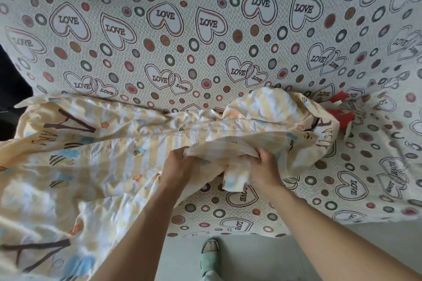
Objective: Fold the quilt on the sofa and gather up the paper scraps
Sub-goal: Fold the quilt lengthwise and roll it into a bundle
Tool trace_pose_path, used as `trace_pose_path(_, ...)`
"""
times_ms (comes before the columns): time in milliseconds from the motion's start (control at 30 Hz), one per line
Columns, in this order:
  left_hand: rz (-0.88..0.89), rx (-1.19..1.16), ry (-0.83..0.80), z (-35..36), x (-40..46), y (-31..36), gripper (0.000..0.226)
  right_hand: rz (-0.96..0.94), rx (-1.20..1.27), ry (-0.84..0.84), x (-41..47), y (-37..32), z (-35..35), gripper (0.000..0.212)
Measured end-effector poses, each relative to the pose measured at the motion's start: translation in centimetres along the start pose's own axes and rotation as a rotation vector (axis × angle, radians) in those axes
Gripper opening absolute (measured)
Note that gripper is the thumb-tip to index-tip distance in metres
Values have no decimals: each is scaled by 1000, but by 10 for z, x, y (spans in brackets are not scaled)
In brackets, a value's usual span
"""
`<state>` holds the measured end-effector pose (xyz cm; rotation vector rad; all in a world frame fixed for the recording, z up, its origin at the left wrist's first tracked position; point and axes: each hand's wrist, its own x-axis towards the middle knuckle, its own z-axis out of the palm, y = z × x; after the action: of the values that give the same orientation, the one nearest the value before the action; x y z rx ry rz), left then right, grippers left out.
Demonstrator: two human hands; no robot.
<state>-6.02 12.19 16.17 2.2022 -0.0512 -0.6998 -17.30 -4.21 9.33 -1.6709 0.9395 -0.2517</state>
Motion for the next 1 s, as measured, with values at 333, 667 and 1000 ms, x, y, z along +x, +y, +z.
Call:
trace_pose_path(333,627,287,-153,104,-56,35,87,-326,-323,-316,-14,-52,-84,22)
trace_pose_path(667,184,-183,-36,154,-99,74,29,418,-306,40,-19,63,-176,76)
trace_pose_path(1000,66,87,-61,190,-114,66,25,743,919,-92,-46,47,-138,27)
